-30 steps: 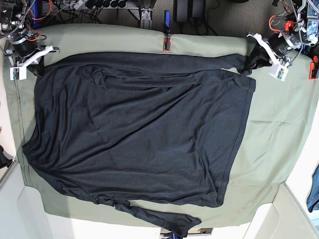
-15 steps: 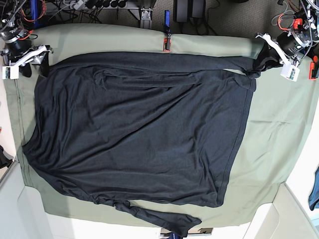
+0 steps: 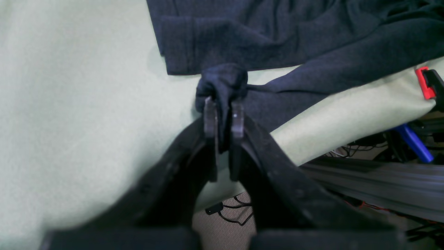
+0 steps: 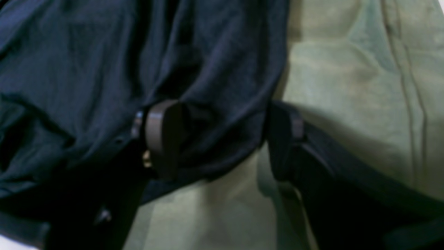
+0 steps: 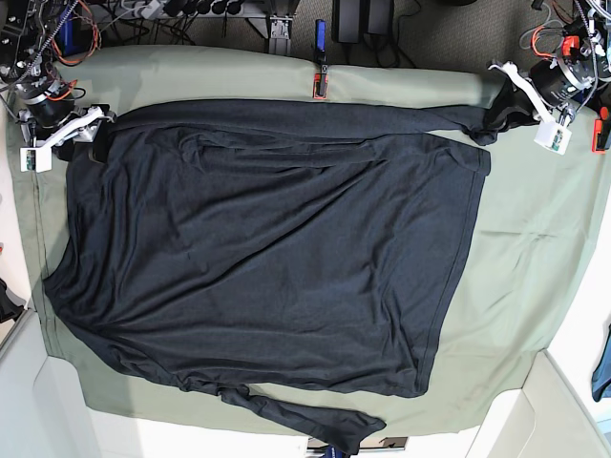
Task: Fold the T-shirt properly
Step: 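Lift the shoulders and pull them apart to straighten the shirt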
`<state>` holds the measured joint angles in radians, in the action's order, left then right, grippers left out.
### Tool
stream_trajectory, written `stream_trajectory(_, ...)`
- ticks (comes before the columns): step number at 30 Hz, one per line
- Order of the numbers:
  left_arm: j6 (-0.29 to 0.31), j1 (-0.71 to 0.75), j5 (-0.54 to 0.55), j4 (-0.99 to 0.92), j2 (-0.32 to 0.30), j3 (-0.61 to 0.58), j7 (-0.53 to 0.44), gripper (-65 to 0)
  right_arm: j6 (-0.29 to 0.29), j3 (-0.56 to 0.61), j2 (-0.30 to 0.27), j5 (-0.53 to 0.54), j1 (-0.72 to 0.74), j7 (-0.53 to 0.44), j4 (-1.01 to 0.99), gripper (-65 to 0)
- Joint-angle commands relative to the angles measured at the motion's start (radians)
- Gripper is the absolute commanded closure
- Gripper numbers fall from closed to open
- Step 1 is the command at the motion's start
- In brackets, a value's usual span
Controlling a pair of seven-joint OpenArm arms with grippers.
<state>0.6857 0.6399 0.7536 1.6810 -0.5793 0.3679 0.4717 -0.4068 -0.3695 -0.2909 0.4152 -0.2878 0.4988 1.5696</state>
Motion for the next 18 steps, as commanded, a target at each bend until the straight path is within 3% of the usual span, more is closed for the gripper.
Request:
stream_trajectory(1,0.012,0.003,0.017,0.014,-0.017,0.01,-0.018,0.0,0.0,-0.005,-0.005,0.004,-0.001,0.024,0.007,-31.9)
stream_trajectory(5,0.012,0.003,0.017,0.014,-0.017,0.012,-0.017,0.0,-0.001,-0.009,-0.006,-0.013,-0.001,0.027,0.013,0.0)
stream_trajectory(9,0.012,0.004,0.048,0.038,-0.016,0.04,0.033,0.0,0.0,-0.043,-0.005,-0.041,-0.004,0.072,0.056,0.0)
stream_trajectory(14,0.012,0.014,0.153,0.13,-0.017,0.159,0.109,0.0,0.0,-0.13,-0.006,-0.027,-0.006,0.09,0.13,0.0)
stream_trajectory(18,0.012,0.009,0.193,0.17,-0.048,0.218,0.097,0.0,0.0,-0.165,-0.008,0.016,-0.001,0.084,0.141,0.0)
